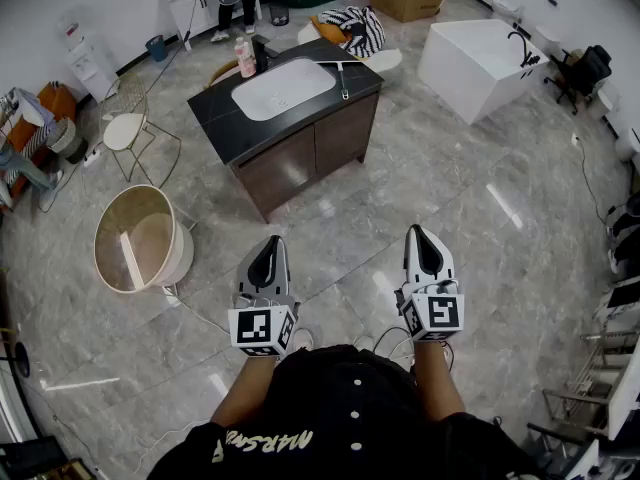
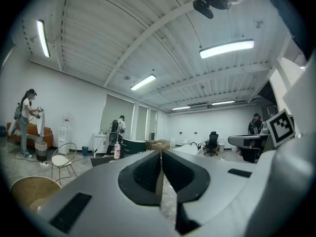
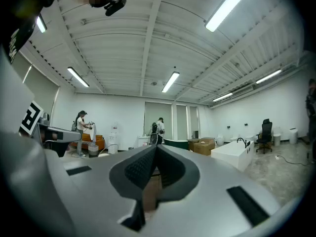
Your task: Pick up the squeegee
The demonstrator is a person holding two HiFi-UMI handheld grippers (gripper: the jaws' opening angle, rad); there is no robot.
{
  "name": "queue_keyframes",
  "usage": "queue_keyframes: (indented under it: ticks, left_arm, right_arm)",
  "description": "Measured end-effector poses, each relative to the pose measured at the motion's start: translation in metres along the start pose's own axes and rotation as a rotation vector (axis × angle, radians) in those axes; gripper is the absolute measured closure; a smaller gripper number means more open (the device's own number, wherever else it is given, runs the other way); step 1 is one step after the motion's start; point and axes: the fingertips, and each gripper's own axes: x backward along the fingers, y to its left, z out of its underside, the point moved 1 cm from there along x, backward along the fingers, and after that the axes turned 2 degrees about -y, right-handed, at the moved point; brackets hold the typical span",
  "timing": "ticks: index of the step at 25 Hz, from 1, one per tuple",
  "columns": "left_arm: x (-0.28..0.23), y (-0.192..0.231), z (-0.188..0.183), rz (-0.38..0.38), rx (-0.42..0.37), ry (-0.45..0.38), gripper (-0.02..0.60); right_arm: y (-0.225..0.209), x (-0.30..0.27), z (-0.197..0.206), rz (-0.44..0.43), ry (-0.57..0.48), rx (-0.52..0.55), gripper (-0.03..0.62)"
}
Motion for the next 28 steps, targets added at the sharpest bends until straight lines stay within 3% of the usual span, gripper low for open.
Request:
queue_keyframes:
  ticks: [28]
  left_arm:
    - [-0.037, 0.064, 0.006, 0.124, -0.005, 0.016, 0.563]
  right_arm:
    - [0.056, -0.047, 0.023, 0.071, 0.017, 0.045, 0.599]
